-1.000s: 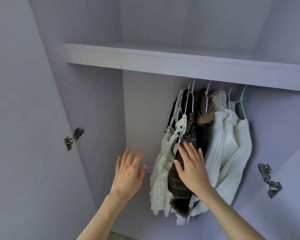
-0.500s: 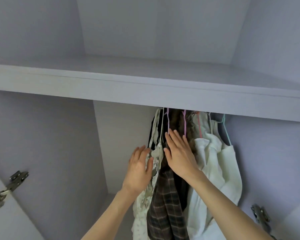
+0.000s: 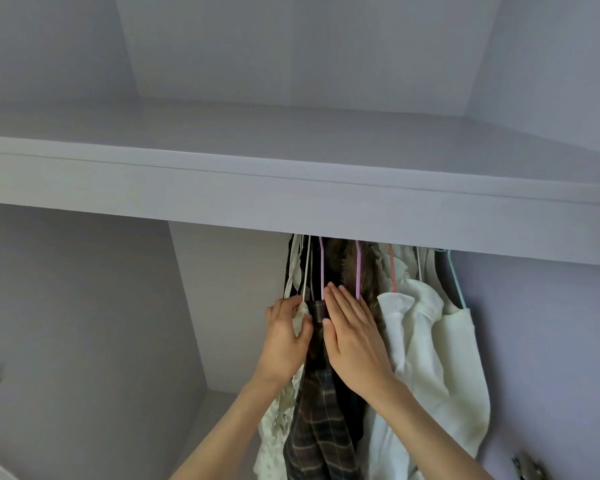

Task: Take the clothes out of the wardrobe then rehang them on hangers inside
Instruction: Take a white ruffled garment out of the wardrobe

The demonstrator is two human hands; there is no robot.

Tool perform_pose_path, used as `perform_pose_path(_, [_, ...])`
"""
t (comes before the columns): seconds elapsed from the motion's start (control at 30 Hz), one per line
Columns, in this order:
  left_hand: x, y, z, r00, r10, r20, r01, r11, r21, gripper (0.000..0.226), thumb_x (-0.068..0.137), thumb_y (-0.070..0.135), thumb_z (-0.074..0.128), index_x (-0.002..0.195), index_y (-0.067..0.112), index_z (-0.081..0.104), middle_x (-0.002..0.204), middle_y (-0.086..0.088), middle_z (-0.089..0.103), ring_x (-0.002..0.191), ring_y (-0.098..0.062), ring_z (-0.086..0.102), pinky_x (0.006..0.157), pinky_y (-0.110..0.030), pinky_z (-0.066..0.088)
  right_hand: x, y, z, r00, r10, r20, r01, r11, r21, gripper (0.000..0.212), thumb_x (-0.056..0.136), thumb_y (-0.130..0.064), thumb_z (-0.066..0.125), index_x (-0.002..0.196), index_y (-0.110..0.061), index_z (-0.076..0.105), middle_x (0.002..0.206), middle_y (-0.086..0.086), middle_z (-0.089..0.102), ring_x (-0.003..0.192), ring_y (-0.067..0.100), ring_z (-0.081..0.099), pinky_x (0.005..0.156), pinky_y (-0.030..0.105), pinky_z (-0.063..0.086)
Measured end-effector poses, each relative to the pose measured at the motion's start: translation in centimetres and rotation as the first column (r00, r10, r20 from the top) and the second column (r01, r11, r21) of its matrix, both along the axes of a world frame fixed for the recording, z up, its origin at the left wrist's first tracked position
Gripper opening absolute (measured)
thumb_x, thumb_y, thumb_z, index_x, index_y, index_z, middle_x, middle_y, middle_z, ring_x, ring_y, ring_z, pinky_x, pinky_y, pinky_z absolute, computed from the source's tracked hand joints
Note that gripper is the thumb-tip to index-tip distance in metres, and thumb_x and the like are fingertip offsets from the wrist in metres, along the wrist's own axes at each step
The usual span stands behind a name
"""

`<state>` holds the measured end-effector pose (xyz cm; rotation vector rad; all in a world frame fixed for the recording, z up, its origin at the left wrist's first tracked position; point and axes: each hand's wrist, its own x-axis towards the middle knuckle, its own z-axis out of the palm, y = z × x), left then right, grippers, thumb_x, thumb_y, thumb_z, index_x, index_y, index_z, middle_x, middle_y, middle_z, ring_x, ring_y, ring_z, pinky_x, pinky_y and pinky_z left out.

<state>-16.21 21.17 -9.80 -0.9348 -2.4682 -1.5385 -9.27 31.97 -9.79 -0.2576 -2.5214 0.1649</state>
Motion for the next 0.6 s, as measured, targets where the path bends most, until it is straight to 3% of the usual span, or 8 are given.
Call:
perform_pose_path(0.1, [-0.4,-0.3,0.1,0.998,0.048,0.035,-0.051,0.995,0.091,0.027,0.092,0.012,0.052,0.118,0.006,0.055,0.110,-0.001,0.054,0.104,-0.014,0.051,0.091,-0.022,0.041,-0.1,-0.3,-0.1,1.000,0.016,-0.023,-0.016,1.000,-0.022,0.052,0.101,-0.032,0.017,0.136,-0.005,0.044,0.140,0.007,0.047,0.131,0.018,0.041,0.113,0.033,0.016])
perform_pose_path(0.3, [-0.2,-1.0,0.6,0.990,0.123,0.062,-0.133,0.970,0.205,0.017,0.092,0.011,0.053,0.101,0.025,0.056,0.097,0.007,0.057,0.087,-0.002,0.055,0.072,-0.007,0.041,-0.1,0.0,-0.5,0.996,0.022,-0.082,-0.026,0.999,-0.043,0.047,0.094,-0.028,0.033,0.131,-0.005,0.051,0.135,0.007,0.053,0.129,0.018,0.044,0.110,0.034,0.022])
perform_pose_path(0.6, [-0.3,-4.3,2.5,0.977,0.206,0.046,-0.211,0.948,0.240,0.023,0.092,0.011,0.053,0.114,0.011,0.060,0.104,0.002,0.060,0.090,0.003,0.053,0.072,0.000,0.037,-0.6,-0.8,0.0,0.992,0.016,-0.124,-0.025,0.997,-0.074,0.049,0.091,-0.029,0.033,0.127,-0.002,0.054,0.129,0.010,0.057,0.124,0.023,0.050,0.113,0.040,0.023])
